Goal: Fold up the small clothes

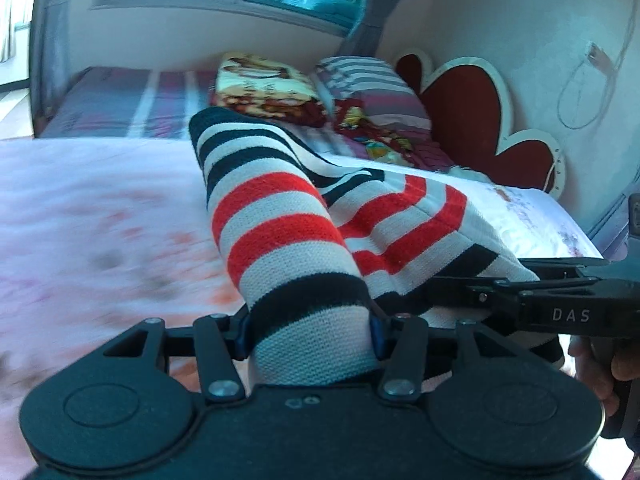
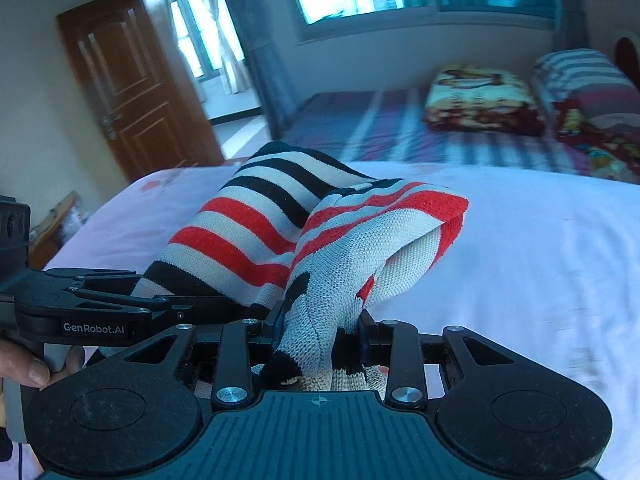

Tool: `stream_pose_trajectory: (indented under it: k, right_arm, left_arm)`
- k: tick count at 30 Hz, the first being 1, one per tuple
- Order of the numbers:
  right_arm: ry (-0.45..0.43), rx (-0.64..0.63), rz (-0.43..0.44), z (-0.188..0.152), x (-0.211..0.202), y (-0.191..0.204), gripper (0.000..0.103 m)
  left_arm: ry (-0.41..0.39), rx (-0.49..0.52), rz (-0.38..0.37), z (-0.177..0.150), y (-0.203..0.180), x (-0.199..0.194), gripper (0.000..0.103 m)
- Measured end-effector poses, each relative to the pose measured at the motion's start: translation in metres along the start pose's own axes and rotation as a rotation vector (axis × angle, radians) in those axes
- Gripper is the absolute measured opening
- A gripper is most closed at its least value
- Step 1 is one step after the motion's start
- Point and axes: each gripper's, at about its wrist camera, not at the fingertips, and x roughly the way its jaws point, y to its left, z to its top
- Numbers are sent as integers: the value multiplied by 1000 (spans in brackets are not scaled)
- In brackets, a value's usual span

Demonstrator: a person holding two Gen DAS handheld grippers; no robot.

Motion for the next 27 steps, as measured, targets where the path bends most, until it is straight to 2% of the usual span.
stream_pose_trajectory:
  k: [4,9,13,17,19,21,24,25,26,27]
  right_arm:
    - [29,0,66,-4,38,50,34]
    - [84,12,109,-18,80,86,34]
    - [156,93,108,-41,109,76,34]
    - [162,252,160,-54,124,49,36]
    - [157,274,176,-52,127,46,41]
    - [132,271,161,-49,119,47,44]
    - [66,280,141,-43,99,35,45]
    - [50,287,130,-40,97,30,45]
    - [37,305,127,-38,96,22,45]
    - [32,336,127,-34,99,18,45]
  left_arm:
    - [14,-29,36,-11,44,-26,50]
    - [34,-71,61,-30,81,-39,50]
    - [73,-146,33,-51,111,-32,53]
    - [45,-217,2,-66,128,-27,72]
    - [32,-245,-13,-72,136,-30,75]
    - [19,-281,-38,-79,148,-41,75]
    - [-36,-272,-10,-83,149,-67,72]
    - [-57,-264,3,-81,151,-74,69]
    - [-74,-260,10,-74,152,-77,60]
    - [-80,-257,9,-70,152,-77,57]
